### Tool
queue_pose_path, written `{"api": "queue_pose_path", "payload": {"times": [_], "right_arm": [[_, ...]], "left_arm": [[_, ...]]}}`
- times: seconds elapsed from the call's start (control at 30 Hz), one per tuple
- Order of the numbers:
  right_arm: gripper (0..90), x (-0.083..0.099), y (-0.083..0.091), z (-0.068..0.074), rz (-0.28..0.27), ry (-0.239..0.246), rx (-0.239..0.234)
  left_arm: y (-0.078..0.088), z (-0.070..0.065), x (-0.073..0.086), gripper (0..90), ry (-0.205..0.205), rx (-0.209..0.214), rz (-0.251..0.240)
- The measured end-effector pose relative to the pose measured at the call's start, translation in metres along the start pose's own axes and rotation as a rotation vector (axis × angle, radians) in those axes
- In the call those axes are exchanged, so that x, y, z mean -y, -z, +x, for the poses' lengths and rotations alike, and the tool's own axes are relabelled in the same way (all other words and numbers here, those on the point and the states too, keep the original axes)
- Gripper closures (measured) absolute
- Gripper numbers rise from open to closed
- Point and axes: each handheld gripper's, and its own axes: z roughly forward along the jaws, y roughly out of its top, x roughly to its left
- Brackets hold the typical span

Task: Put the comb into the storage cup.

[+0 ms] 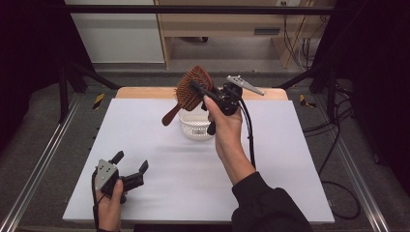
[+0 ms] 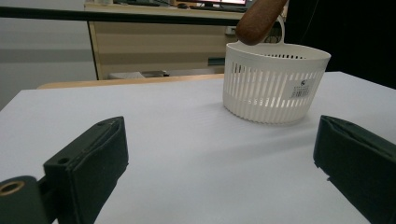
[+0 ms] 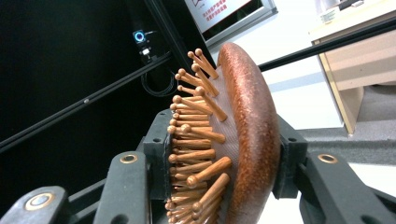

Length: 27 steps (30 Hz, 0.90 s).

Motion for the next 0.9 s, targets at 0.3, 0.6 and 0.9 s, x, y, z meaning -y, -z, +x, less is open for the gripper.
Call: {"api": "queue_pose_path", "payload": {"times": [0.3,0.6,0.9], "right_arm": [[52.0,-0.002,-0.013,-0.007,-0.004,-0.012,0.023],[51.9,-0.002,-0.019,-0.014,-0.012,-0.019,0.047],[51.8,-0.009,-0.014,-0.021,-0.045,-0.041,0.050]], "left_arm": [[-0.001,0.001,0.001,3.4,-0.003,-0.007,0.007],[-0.001,0.000,0.001,3.4,-0.006,-0.009,0.006],[-0.002,-0.001,0.001,3.4,-0.028,-0.016,0.010]]}}
